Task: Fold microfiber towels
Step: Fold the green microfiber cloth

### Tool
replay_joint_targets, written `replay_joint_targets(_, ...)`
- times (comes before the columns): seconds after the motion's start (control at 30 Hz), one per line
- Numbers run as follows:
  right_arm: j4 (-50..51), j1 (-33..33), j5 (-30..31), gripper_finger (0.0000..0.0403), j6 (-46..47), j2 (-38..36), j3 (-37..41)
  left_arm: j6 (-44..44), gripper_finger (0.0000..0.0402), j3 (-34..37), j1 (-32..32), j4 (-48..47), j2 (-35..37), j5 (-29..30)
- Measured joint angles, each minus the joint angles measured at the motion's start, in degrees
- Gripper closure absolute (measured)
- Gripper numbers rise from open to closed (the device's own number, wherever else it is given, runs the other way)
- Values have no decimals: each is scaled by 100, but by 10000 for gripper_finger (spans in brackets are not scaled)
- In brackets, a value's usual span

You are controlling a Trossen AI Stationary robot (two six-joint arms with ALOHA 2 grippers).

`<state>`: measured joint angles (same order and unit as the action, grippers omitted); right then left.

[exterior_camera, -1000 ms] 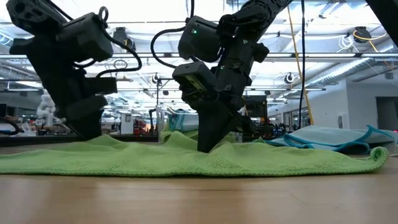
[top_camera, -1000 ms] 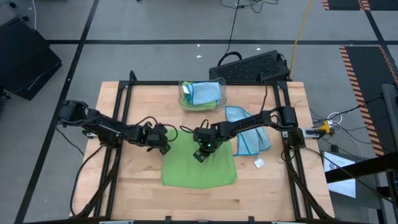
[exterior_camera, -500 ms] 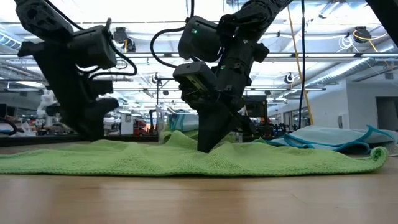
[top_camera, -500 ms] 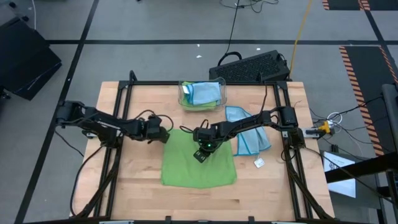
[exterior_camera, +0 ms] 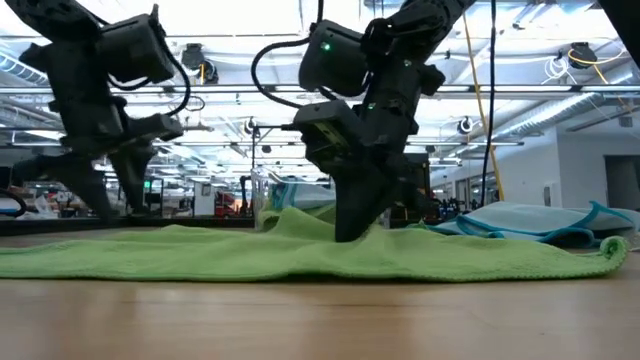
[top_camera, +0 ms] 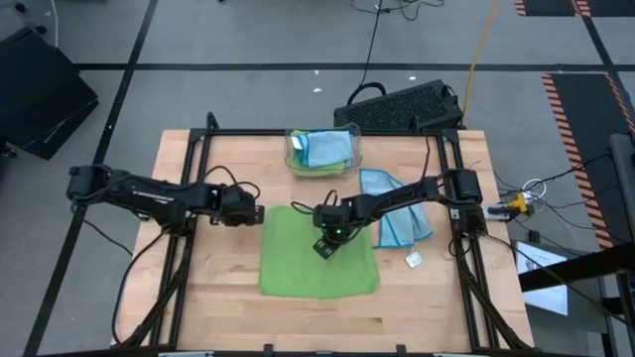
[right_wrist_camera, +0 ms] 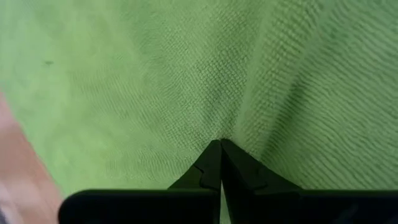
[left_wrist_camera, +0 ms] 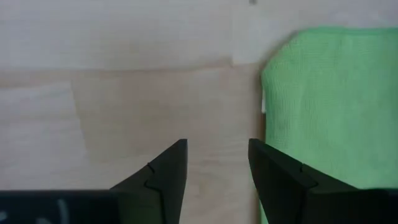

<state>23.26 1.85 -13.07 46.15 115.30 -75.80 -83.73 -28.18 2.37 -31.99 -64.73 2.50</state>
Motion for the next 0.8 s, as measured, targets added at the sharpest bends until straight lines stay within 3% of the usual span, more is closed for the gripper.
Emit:
replay_joint_targets(0.17, -410, 129, 68, 403, 293, -168, -7, 212, 229, 2, 5, 1251, -51, 113)
replay_joint_targets(0.33, -699, 334, -52, 403, 329, -153, -5, 594, 229, -13, -88, 2420, -235, 600)
replay_joint_targets(0.53, -262, 341, -358, 403, 150, -445, -16, 1258, 229, 7, -319, 1919, -992, 642)
replay_joint_targets(0.67, 755, 368, -306, 403, -126, -663, -18, 1530, 229, -32, -321, 1814, -1420, 633)
replay_joint_targets(0.8, 1683, 491, 293, 403, -175, -722, 3, 1756, 229, -52, -271, 1409, -1486, 561)
